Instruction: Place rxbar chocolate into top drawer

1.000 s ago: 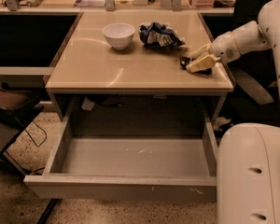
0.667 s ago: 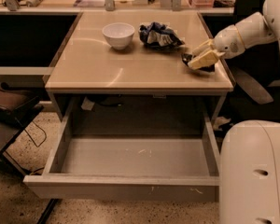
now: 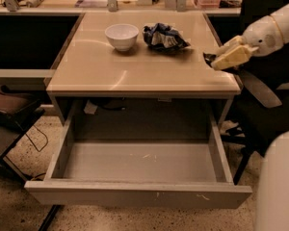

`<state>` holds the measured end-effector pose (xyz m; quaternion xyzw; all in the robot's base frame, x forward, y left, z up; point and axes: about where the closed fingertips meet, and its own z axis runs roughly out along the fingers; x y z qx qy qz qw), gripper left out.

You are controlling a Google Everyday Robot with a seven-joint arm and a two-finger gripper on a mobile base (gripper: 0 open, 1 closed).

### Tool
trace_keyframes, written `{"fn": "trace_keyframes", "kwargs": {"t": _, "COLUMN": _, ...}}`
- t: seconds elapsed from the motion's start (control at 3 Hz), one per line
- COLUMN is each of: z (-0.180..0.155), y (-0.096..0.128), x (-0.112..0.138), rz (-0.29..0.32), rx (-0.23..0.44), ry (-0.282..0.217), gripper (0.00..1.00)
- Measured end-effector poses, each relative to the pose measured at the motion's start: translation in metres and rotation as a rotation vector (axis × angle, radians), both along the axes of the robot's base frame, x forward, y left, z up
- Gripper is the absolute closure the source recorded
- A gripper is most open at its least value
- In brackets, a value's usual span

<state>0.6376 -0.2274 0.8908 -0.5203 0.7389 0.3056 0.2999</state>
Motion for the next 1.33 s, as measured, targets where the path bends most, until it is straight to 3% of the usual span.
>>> {"fn": "trace_keyframes", "kwargs": {"t": 0.33, "z": 0.01, "y": -0.022, "x": -0.033, "rz": -0.05, "rx": 0.001, "ry": -0.028, "gripper": 1.0}}
{"fn": "trace_keyframes", "kwargs": {"t": 0.67, "z": -0.007, "y": -0.016, "x": -0.041, "rz": -0.05, "rx": 0.008, "ry": 0.017, "gripper": 1.0}}
{"fn": "trace_keyframes", "kwargs": {"t": 1.0, "z": -0.008, "y": -0.016, "x": -0.038, "rz": -0.055, "rx": 0.009, "ry": 0.013, "gripper": 1.0}}
{"fn": "trace_keyframes", "kwargs": {"t": 1.33, "z": -0.015, "y": -0.018, "x": -0.058, "rz": -0.053, "rx": -0.007, "ry": 0.027, "gripper": 1.0}}
